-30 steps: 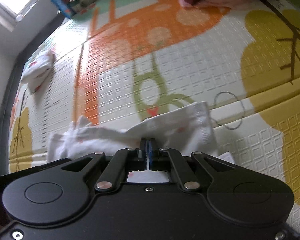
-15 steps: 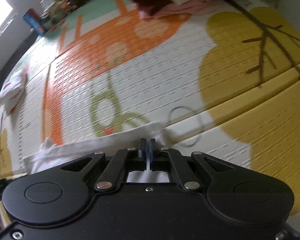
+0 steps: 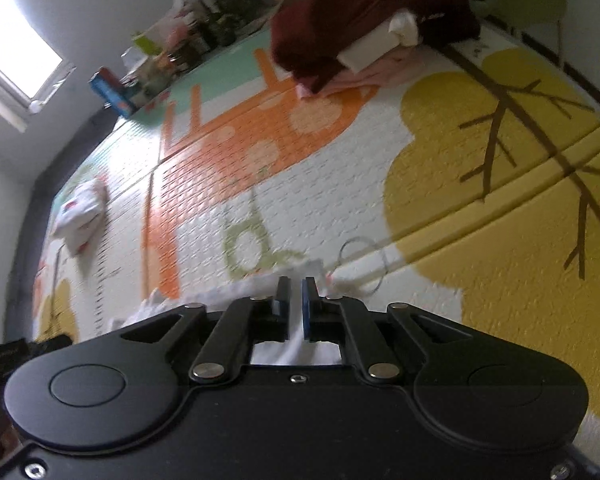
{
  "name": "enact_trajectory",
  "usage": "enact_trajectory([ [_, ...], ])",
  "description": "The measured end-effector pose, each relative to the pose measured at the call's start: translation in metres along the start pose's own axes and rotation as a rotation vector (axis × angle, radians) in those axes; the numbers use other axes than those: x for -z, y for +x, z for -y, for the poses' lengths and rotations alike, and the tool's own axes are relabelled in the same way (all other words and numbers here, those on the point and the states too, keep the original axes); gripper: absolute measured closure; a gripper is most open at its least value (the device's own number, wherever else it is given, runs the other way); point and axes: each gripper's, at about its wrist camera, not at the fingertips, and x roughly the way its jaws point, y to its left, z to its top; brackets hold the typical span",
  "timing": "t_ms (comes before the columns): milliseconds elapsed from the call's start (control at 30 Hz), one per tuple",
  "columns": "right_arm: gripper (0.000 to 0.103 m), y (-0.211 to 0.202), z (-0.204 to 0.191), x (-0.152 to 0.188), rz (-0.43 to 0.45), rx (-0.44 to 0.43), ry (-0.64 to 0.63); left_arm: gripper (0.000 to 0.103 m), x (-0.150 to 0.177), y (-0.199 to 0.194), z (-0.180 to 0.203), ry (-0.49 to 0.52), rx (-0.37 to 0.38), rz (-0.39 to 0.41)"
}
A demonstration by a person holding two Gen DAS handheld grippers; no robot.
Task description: Fold clothes
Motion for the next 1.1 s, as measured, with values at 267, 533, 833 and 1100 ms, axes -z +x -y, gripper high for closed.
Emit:
enact_trajectory([
  [267, 0.08, -0.005, 0.019, 0.045, -0.107, -0.031, 0.064, 0.081, 0.033, 0.006, 0.04, 0.168, 0.113, -0.054],
  [533, 0.073, 0.008, 0.058, 0.088, -0.194, -0.09, 0.294, 0.081, 0.07, 0.027, 0.083, 0.349, 0.178, -0.103],
  [833, 0.061, 0.02, 0.074, 0.102, -0.172, -0.153, 0.448, 0.087, 0.085, 0.055, 0.105, 0.433, 0.181, -0.149],
  [1100, 0.053, 0.035, 0.069, 0.102, -0.132, -0.191, 0.491, 0.092, 0.086, 0.077, 0.101, 0.41, 0.148, -0.218],
])
